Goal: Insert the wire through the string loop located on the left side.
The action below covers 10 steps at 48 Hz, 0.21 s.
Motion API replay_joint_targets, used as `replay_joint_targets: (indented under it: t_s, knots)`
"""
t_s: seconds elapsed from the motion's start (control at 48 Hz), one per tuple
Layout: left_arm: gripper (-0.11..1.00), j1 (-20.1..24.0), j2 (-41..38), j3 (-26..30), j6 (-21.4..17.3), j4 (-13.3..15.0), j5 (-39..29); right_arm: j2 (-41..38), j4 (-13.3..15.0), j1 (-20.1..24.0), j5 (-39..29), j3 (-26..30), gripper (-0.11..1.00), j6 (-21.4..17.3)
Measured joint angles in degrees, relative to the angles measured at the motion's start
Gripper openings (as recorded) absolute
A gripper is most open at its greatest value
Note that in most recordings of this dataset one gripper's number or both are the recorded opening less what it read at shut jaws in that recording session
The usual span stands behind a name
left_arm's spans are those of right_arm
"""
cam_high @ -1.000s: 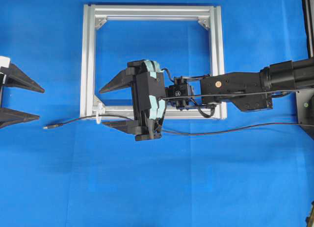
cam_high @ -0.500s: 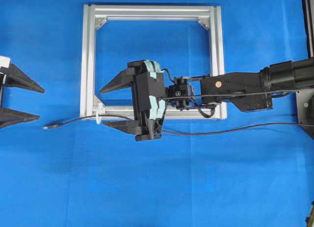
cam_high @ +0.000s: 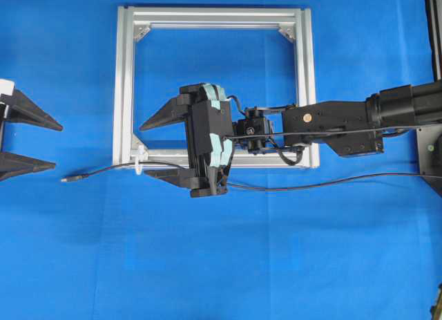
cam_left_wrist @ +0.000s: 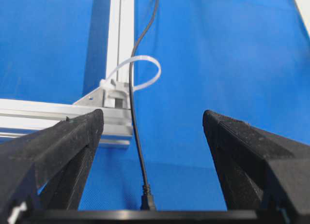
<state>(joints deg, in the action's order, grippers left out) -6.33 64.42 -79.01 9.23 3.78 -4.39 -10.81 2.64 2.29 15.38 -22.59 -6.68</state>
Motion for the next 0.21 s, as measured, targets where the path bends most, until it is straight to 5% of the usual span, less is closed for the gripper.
replay_joint_targets:
  t_s: [0.208]
  knots:
    - [0.77, 0.00, 0.00, 0.09, -0.09, 0.00, 0.00, 0.00, 0.00, -0.09, 0.00, 0.00, 0.92, 0.00]
